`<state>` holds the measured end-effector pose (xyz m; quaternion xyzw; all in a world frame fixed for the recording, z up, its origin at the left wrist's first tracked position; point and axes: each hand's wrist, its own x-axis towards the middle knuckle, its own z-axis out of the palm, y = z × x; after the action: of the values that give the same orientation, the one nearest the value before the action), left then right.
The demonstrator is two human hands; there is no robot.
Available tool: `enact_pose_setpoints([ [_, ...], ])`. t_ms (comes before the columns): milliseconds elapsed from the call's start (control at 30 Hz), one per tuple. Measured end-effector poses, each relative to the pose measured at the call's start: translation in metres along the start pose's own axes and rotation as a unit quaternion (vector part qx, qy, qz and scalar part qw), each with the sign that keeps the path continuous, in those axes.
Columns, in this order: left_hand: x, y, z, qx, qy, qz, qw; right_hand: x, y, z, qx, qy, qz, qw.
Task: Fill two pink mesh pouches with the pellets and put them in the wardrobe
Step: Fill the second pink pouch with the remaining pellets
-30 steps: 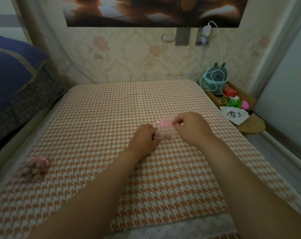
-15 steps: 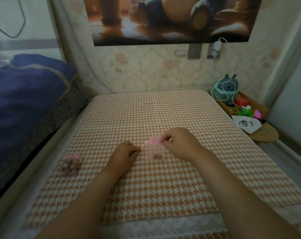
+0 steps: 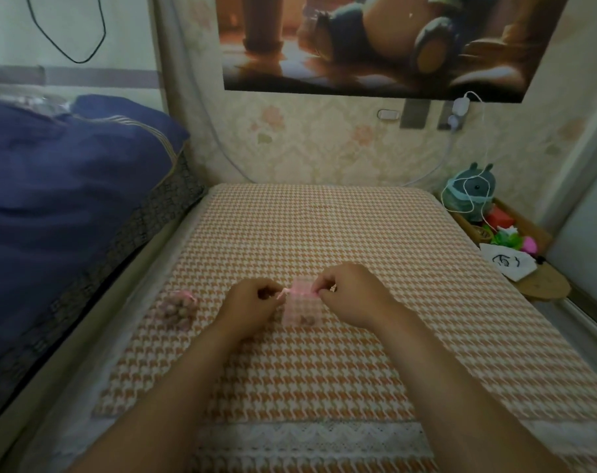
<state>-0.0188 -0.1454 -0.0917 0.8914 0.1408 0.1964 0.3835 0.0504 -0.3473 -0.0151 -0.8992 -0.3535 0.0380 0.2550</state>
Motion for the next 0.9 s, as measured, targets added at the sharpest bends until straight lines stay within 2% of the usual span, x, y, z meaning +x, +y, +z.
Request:
enact_pose_setpoints([
  [133,0.008,0.013,-0.011,-0.125,0.035,-0.055,0.99,0.003,0.004,0.002,-0.014,-0.007,-0.001,1.0],
  [267,0.012,0.038,-0.022,-0.174,0.077,-0.019,0.982,0.005,0.003,0.001,-0.037,-0.01,-0.017,0.999],
  [433,0.008,0.059,-0.024,-0.146,-0.005,0.077,0.986,0.006,0.001,0.001,-0.064,-0.006,-0.042,0.997],
  [533,0.004,0.062,-0.02,-0.07,-0.048,0.105,0.991,0.007,0.002,0.001,-0.079,0.003,-0.043,0.996],
  [733,0.004,0.056,-0.019,0.025,-0.084,0.134,0.987,0.005,0.004,0.0,-0.073,0.001,-0.043,0.996],
  [900,0.002,0.062,-0.019,-0.002,-0.084,0.091,0.992,0.005,0.001,-0.004,-0.063,0.007,-0.045,0.997],
])
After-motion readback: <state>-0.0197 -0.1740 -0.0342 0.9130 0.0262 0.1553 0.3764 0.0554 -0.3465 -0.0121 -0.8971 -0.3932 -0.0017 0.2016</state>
